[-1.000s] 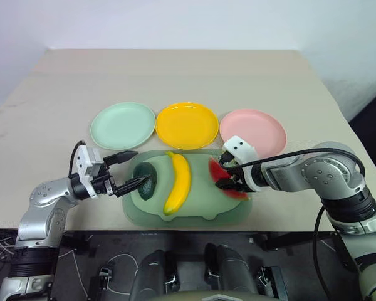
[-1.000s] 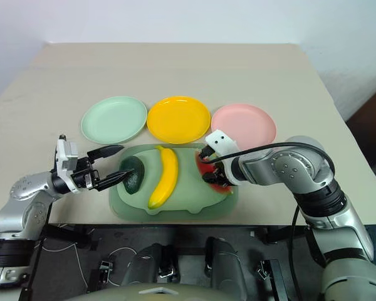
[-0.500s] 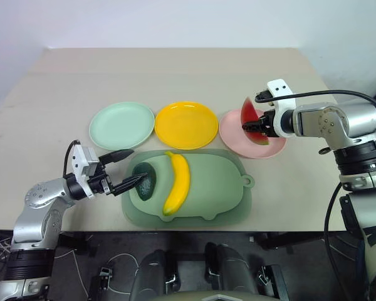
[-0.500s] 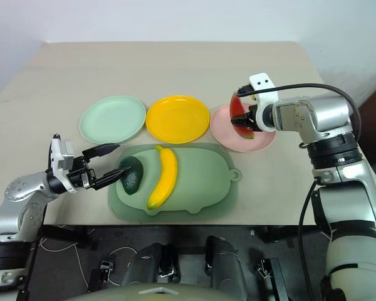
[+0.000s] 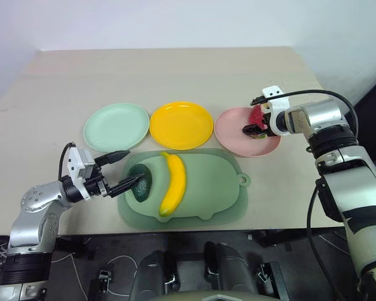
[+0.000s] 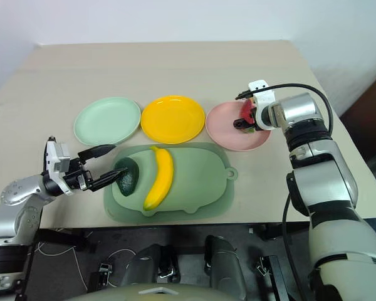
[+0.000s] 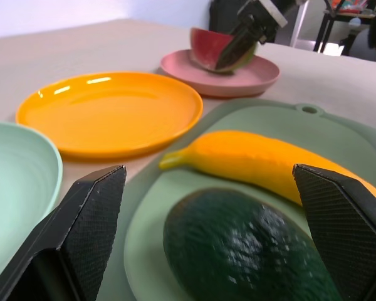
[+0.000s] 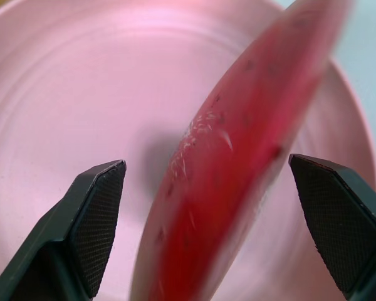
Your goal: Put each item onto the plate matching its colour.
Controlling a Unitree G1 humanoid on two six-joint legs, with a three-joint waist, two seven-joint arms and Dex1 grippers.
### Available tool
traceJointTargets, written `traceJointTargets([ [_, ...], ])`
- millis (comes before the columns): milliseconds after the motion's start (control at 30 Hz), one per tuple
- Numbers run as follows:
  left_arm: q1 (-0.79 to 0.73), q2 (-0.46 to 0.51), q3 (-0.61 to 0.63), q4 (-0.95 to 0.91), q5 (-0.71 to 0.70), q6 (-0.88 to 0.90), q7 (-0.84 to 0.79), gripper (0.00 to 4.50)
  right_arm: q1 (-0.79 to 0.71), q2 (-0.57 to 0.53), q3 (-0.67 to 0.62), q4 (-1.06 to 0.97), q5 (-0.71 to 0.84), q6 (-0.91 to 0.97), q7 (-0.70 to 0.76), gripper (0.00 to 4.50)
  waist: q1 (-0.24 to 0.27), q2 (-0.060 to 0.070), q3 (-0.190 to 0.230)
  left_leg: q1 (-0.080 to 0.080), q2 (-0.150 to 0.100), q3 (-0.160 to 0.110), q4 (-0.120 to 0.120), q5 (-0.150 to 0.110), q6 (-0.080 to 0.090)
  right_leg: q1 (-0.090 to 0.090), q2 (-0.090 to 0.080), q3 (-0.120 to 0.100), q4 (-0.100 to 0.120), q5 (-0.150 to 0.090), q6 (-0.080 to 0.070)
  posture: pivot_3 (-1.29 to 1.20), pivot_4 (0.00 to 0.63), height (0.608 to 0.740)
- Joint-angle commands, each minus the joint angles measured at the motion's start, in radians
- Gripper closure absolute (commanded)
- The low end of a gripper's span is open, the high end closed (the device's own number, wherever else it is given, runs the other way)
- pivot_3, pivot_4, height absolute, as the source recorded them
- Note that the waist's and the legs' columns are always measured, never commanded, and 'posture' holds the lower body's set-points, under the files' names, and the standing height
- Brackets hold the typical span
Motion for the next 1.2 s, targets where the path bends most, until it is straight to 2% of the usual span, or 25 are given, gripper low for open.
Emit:
traceJointTargets([
  [33, 0.006, 0.014, 0.034, -0.037, -0.008, -0.023, -0.002, 0.00, -0.016, -0.024, -0.035, -0.133, -0.026, 0.016, 0.035, 0.03, 0.000, 0.001, 0.000, 0.000, 0.000, 0.000, 0.000, 0.000, 0.000, 0.000, 0.000, 0.000, 0.000, 0.000, 0.000, 0.00, 0.150, 0.696],
  [367, 0.009, 0.019, 0.047, -0.021, -0.006, -0.036, -0.008, 0.00, 0.160, -0.104, -0.188, -0.744, 0.086, 0.362, 0.066, 0.03, 0.002, 0.000, 0.000, -0.001, 0.000, -0.001, 0.000, 0.000, 0.000, -0.001, -0.002, 0.000, 0.000, -0.002, -0.003, 0.00, 0.150, 0.696],
  [533, -0.015, 0.021, 0.041, -0.022, -0.004, -0.023, -0.002, 0.00, 0.249, 0.024, -0.323, -1.076, 0.214, 0.696, 0.016, 0.03, 0.000, 0.000, 0.000, -0.001, 0.000, -0.001, 0.000, 0.000, 0.000, -0.001, -0.002, 0.000, 0.001, -0.002, -0.003, 0.00, 0.150, 0.696],
  [633, -0.025, 0.022, 0.039, -0.022, -0.003, -0.017, 0.000, 0.00, 0.298, 0.102, -0.368, -1.157, 0.298, 0.736, -0.036, 0.03, 0.002, 0.000, 0.000, 0.000, 0.000, -0.001, 0.000, 0.000, -0.001, -0.001, -0.001, 0.000, 0.001, -0.001, -0.003, 0.00, 0.150, 0.696],
  [800, -0.049, 0.021, 0.029, -0.013, 0.002, -0.009, 0.003, 0.00, 0.356, 0.221, -0.364, -1.150, 0.454, 0.736, -0.176, 0.03, 0.003, -0.001, -0.001, -0.001, -0.001, -0.001, 0.000, 0.000, -0.001, 0.000, -0.002, -0.001, 0.000, -0.001, -0.003, 0.00, 0.150, 0.696],
  [1033, -0.074, 0.021, 0.017, 0.014, 0.009, -0.011, -0.009, 0.00, 0.308, 0.354, -0.335, -0.919, 0.599, 0.736, -0.449, 0.03, -0.001, -0.001, -0.001, 0.000, -0.001, 0.000, -0.001, 0.000, -0.001, 0.000, -0.001, -0.001, 0.001, -0.001, -0.002, 0.00, 0.150, 0.696],
  [1200, -0.084, 0.016, 0.007, 0.023, 0.012, -0.017, -0.009, 0.00, 0.265, 0.431, -0.390, -0.766, 0.779, 0.736, -0.684, 0.03, -0.001, -0.001, -0.001, 0.000, -0.001, 0.000, 0.000, 0.000, -0.001, 0.000, -0.001, -0.001, 0.001, 0.000, -0.001, 0.00, 0.150, 0.696],
])
